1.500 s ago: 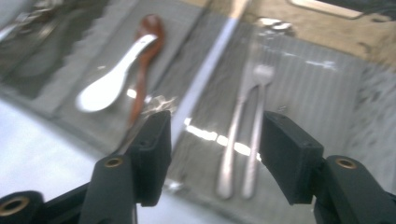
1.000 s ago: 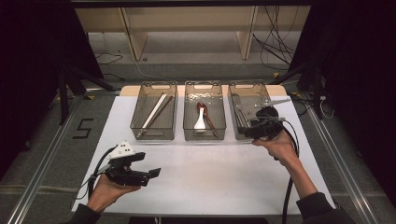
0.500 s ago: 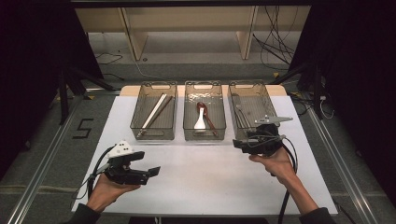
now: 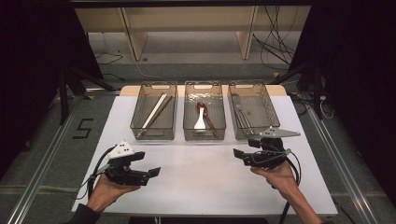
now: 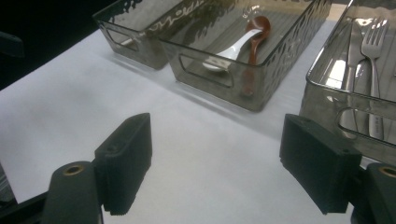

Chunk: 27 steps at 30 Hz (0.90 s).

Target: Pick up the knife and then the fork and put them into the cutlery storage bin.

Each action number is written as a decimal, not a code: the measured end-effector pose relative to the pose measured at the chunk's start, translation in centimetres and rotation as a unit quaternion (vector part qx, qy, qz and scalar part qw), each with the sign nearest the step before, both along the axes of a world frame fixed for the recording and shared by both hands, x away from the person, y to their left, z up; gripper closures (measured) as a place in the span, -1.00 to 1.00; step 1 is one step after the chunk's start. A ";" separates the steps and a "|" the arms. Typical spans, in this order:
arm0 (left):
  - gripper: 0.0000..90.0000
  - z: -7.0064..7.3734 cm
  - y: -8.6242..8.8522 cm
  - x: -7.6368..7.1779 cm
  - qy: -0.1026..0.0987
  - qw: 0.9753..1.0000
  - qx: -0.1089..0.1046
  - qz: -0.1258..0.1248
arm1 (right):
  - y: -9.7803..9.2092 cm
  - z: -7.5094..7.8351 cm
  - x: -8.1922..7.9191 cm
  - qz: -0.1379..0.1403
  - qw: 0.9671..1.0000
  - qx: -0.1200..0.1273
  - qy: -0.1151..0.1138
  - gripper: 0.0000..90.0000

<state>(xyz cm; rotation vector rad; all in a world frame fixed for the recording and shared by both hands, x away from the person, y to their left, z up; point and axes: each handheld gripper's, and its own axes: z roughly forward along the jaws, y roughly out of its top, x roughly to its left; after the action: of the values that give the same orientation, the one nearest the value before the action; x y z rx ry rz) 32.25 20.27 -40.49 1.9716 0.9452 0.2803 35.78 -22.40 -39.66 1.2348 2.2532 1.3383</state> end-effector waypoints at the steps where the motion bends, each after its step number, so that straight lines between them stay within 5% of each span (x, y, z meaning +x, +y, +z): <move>1: -0.66 0.0 0.0 0.0 0.000 1.000 0.000 0.000 | 0.0 -0.1 -0.2 0.000 1.000 0.004 -0.004 -0.42; 27: -0.66 0.0 -0.1 -0.6 0.000 1.000 -0.010 -0.008 | 0.0 -1.5 -4.3 -0.001 0.999 0.007 -0.054 -0.56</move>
<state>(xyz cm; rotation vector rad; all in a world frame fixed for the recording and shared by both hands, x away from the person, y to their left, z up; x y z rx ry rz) 31.62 20.21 -40.52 1.9598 0.9271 0.2606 31.51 -22.37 -41.16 1.1401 2.1731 1.3866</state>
